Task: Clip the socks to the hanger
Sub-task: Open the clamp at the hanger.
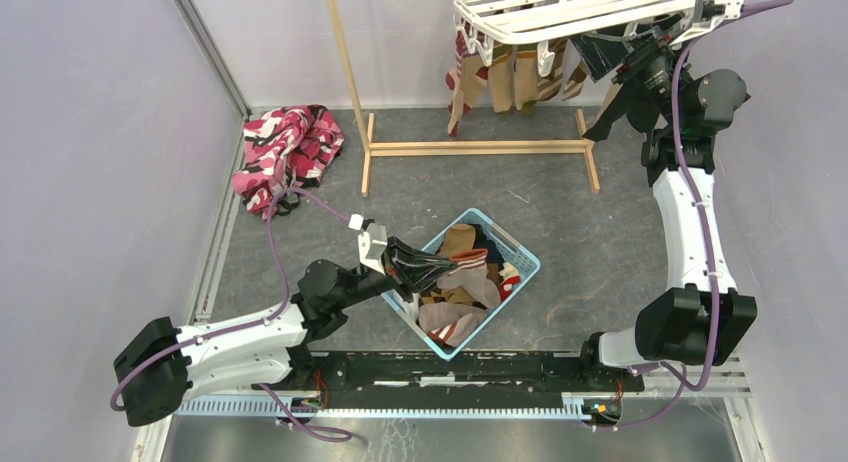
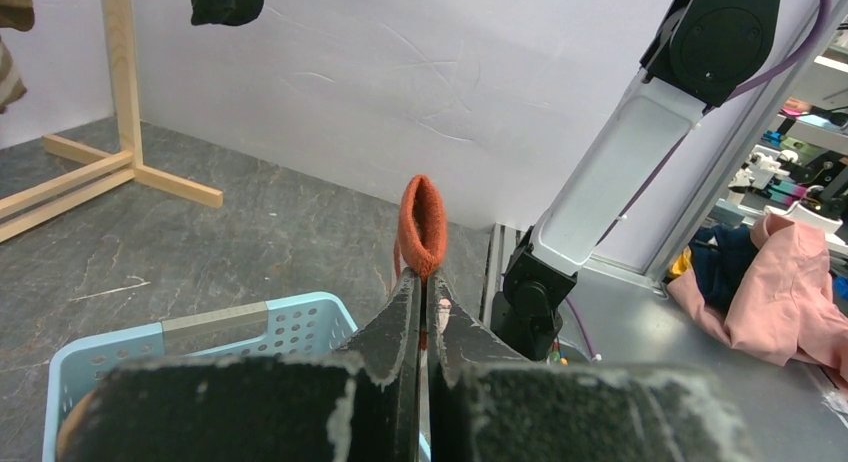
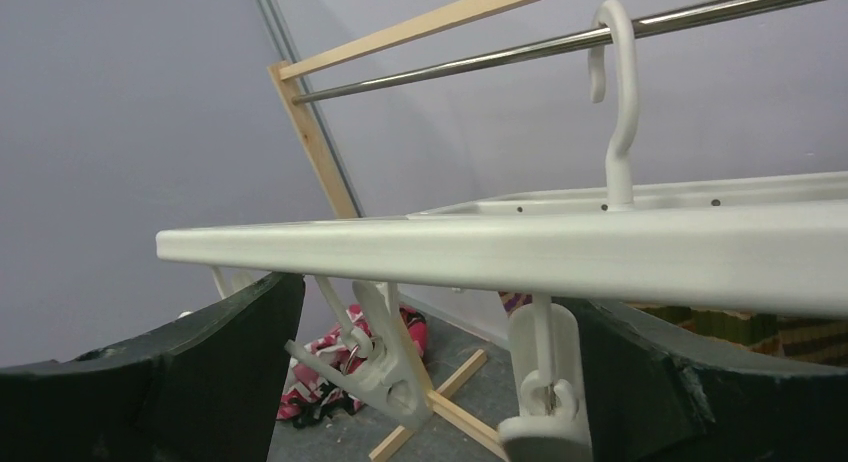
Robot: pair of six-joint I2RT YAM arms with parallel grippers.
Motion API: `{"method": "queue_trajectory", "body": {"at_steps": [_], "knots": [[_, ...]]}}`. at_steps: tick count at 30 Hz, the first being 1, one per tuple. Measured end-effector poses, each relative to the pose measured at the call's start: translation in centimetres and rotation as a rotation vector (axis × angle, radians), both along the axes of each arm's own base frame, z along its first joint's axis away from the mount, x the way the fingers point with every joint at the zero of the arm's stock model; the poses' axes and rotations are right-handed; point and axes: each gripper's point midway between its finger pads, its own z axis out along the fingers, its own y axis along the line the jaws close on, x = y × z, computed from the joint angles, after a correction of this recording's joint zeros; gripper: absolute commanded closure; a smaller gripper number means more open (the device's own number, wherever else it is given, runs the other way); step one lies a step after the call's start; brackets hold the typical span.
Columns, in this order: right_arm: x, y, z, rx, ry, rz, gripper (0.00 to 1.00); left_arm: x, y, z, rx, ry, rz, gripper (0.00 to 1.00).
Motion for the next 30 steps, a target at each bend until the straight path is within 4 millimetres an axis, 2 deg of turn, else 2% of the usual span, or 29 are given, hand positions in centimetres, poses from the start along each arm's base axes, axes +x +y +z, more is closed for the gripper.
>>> {"method": "queue_trajectory", "body": {"at_steps": [13, 21, 30], "knots": [[-1.0, 0.4, 1.2, -0.009, -0.051, 0.035, 0.11, 0.1, -0.3, -0.2, 0.009, 0.016, -0.004, 0.98], [-2.2, -0.6, 2.2, -0.021, -0.091, 0.013, 0.12, -0.1, -0.3, -0.2, 0.007, 0.025, -0.012, 0.98], [-2.5, -1.5, 1.8, -0.014, -0.096, 0.002, 0.12, -0.1, -0.6, -0.6, 0.02, 0.032, -0.015, 0.98]]}}
